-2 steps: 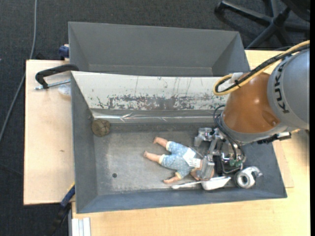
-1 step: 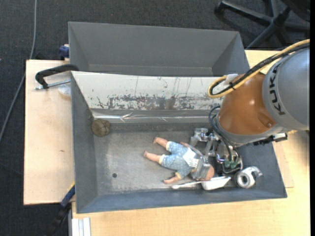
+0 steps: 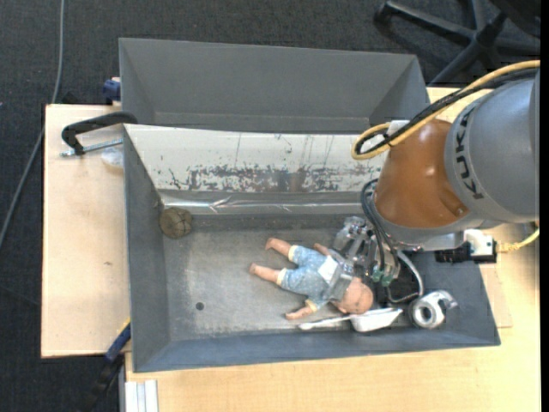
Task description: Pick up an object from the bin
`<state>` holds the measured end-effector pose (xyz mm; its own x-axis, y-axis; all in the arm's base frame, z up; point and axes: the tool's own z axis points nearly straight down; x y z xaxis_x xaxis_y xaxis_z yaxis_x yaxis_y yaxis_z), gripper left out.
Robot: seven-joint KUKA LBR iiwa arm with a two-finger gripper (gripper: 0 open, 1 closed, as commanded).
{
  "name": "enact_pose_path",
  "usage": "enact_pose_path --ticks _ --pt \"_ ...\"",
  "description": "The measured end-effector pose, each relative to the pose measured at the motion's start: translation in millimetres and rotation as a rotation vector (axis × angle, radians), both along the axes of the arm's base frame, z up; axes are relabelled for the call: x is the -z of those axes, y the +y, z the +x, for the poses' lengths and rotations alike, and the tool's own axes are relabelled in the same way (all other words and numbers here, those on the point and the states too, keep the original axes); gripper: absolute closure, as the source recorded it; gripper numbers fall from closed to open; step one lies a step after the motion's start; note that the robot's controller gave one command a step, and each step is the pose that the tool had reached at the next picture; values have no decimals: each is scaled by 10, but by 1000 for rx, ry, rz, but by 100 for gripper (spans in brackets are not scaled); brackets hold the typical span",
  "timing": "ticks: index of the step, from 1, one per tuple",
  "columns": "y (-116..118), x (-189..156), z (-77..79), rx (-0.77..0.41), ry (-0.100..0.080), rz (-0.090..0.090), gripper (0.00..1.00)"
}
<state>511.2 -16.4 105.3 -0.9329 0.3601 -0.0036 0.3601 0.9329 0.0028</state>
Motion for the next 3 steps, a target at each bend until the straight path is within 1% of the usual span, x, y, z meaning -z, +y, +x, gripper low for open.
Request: enact_pose_path --ticks 1,2,3 --pt "269 302 30 -17 2 -1 0" --pt "346 342 221 44 -1 2 100" --pt "346 342 221 44 -1 1 100"
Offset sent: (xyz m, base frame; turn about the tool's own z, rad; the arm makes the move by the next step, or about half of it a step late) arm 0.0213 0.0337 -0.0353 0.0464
